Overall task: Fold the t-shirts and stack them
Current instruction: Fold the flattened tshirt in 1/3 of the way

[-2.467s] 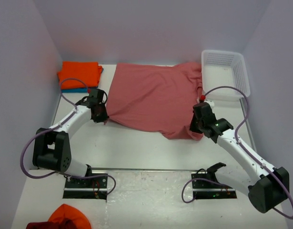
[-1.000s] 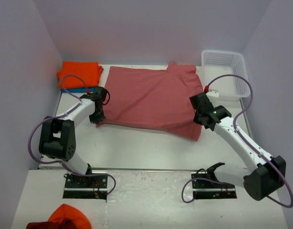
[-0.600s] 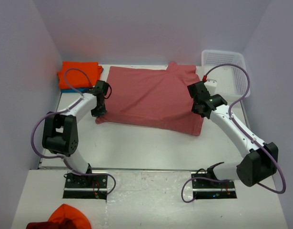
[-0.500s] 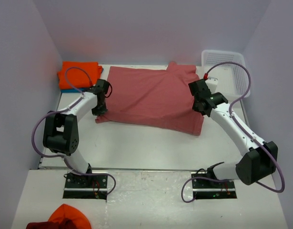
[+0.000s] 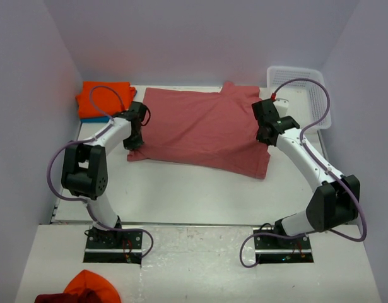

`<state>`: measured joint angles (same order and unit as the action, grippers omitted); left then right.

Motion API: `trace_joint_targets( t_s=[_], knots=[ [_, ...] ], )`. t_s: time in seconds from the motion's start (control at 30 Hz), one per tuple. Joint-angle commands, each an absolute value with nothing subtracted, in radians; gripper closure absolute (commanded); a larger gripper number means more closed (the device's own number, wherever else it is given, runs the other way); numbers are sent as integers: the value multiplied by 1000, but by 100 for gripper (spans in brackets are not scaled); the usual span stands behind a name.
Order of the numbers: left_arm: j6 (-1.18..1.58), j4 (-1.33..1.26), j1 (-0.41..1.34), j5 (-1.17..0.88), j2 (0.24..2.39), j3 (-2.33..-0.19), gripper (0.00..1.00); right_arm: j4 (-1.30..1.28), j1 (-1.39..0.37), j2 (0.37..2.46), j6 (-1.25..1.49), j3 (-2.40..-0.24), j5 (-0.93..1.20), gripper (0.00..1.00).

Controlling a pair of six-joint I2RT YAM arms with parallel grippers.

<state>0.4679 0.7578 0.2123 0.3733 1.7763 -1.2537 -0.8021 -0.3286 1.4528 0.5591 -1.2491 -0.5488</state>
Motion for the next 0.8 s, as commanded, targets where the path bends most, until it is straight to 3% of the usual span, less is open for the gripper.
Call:
trace_joint_targets(
  t_s=[0.0, 0.77],
  knots=[
    [456, 772, 218, 394, 1786, -1321, 95, -758, -310, 1460, 538, -1296, -548, 100],
    [456, 801, 221, 400, 1910, -1440, 96, -733, -278, 1614, 485, -1416, -502, 100]
  ],
)
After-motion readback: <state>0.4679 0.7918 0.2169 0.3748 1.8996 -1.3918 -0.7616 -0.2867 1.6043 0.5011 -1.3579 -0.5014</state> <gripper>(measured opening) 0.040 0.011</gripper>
